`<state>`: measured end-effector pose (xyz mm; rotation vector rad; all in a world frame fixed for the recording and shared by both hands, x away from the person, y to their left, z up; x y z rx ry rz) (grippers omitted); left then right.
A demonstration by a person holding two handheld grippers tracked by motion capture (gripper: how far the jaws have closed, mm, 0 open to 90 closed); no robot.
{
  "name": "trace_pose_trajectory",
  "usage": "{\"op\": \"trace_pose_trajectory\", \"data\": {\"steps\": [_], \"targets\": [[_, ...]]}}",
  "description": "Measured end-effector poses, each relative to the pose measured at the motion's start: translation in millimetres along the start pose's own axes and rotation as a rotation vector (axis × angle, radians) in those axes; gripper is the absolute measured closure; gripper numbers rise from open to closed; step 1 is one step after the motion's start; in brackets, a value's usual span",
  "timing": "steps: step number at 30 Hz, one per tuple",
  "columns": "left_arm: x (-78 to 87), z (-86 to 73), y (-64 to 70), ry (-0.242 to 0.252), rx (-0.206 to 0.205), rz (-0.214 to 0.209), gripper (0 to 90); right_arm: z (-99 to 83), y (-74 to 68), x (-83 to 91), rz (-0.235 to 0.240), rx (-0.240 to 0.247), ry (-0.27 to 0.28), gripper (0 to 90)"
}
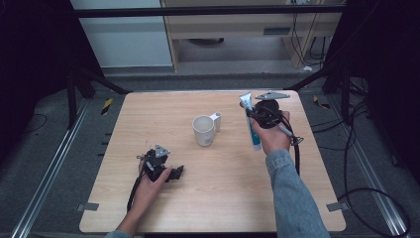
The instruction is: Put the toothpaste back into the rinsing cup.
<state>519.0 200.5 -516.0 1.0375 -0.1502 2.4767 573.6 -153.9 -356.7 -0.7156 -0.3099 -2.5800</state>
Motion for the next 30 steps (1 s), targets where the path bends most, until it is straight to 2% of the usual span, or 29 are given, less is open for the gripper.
{"op": "trace_pose_trajectory", "data": {"steps": [10,25,30], "targets": [[0.1,0.0,-0.1,-0.001,-0.002,0.0,0.0,7.4,-1.2,-6.5,-0.008,-0.013,0.041,80.0],[0.7,-0.5,-0.1,-0.002,-0.003,0.001,0.0,33.5,-16.3,0.1,-0.002,-0.043,0.105,79.9],[0.8,-0.6,0.0,-0.002,-0.004,0.001,0.0,37.5,-18.7,-5.5,0.001,-0.062,0.117,80.0]]}}
Point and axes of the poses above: each handheld gripper's, and its own axes: x roughly backward along the jaws, z roughly out of its top, y roughly to its right, the point moved 1 cm from there along -x, roughly forward along the jaws, and after that the axes turned 7 degrees about x, right-handed, at the moved point
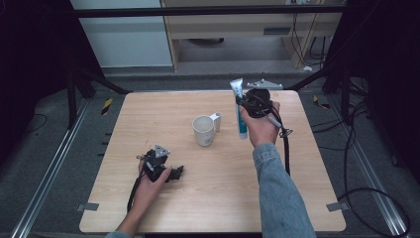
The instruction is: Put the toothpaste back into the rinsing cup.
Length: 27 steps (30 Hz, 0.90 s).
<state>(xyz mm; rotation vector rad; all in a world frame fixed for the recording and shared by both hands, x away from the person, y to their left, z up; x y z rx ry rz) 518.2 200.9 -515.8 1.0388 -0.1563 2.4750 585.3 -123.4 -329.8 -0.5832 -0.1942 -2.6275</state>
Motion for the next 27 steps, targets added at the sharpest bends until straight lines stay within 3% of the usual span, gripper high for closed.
{"op": "trace_pose_trajectory", "data": {"steps": [10,17,27], "targets": [[-0.2,0.2,-0.2,0.001,0.0,-0.001,0.0,10.2,-9.1,-8.6,-0.006,0.002,0.054,80.0],[-0.4,0.4,-0.2,0.001,0.0,0.0,0.0,15.6,-21.7,-13.6,-0.039,0.011,0.096,80.0],[-0.7,0.4,0.0,0.003,0.003,0.0,0.0,19.0,-28.4,-14.4,-0.045,0.017,0.115,80.0]]}}
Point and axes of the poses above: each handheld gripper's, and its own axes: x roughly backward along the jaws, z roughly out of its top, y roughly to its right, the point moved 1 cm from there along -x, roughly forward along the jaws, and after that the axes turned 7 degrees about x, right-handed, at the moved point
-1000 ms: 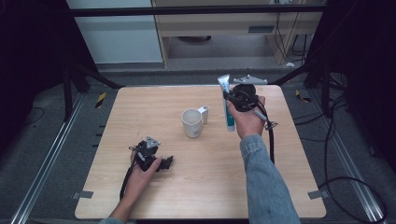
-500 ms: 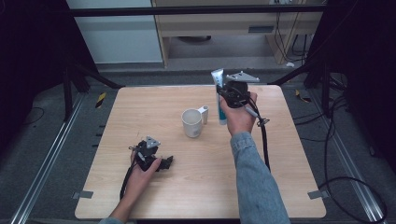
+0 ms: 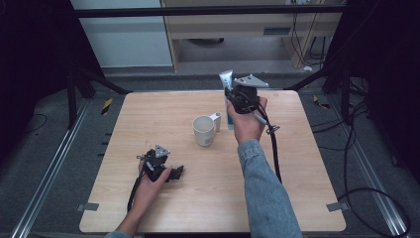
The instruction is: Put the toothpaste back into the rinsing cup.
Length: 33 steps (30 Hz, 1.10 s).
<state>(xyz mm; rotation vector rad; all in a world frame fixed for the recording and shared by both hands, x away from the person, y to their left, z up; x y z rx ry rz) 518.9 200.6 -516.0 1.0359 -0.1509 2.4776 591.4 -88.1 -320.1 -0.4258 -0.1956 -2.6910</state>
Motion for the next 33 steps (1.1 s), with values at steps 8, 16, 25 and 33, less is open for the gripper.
{"op": "trace_pose_trajectory", "data": {"steps": [8,16,25,33], "targets": [[0.1,0.0,0.0,0.0,0.0,0.0,0.0,7.7,-8.0,-2.5,0.002,-0.001,0.019,79.9],[0.0,0.1,0.0,0.0,0.0,0.0,0.0,12.4,-16.8,-11.7,0.009,-0.008,0.042,79.9],[0.2,0.0,-0.2,-0.003,-0.003,0.0,0.0,14.8,-26.5,-18.1,0.014,-0.016,0.075,79.9],[0.0,0.0,0.0,0.0,0.0,0.0,0.0,12.1,-39.9,-31.1,0.03,-0.025,0.102,79.8]]}}
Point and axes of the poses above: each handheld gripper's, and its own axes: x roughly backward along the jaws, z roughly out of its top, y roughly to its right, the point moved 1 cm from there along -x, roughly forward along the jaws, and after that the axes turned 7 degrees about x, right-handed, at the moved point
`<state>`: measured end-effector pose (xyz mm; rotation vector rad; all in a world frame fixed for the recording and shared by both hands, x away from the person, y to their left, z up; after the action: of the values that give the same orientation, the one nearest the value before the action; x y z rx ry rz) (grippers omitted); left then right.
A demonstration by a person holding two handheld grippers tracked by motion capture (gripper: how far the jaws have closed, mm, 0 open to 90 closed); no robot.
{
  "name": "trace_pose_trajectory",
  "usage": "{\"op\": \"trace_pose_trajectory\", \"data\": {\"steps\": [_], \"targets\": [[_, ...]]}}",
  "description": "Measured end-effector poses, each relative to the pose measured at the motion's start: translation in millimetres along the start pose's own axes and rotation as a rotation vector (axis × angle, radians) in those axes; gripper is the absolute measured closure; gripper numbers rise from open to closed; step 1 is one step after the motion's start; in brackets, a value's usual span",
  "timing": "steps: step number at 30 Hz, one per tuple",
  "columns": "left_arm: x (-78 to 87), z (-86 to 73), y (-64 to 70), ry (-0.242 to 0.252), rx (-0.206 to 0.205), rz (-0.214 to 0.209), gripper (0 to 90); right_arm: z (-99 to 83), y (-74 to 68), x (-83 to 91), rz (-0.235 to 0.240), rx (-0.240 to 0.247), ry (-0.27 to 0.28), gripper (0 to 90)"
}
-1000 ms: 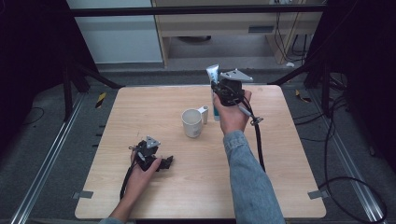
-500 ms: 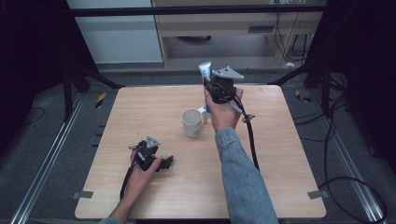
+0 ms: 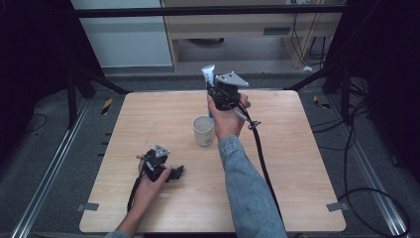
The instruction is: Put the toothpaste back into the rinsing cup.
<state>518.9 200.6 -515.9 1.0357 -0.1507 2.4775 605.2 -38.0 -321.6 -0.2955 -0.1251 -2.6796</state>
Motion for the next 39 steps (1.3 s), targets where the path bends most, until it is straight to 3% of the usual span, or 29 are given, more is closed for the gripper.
{"op": "trace_pose_trajectory", "data": {"steps": [11,24,39], "targets": [[0.1,0.0,-0.1,-0.001,-0.001,0.0,0.0,-4.6,-8.4,-10.5,0.01,-0.014,0.021,79.8],[0.0,0.0,-0.1,-0.001,-0.001,0.0,0.0,-16.6,-24.5,-18.3,0.037,0.019,0.023,79.7],[0.0,0.0,0.0,-0.001,-0.001,0.0,0.0,-28.9,-18.9,-18.2,0.023,-0.006,0.036,79.7]]}}
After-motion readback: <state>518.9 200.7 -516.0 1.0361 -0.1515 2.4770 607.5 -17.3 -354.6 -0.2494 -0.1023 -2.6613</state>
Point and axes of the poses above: each handheld gripper's, and its own axes: x roughly backward along the jaws, z roughly out of its top, y roughly to its right, the point moved 1 cm from there along -x, roughly forward along the jaws, and after that the axes turned 7 degrees about x, right-handed, at the moved point
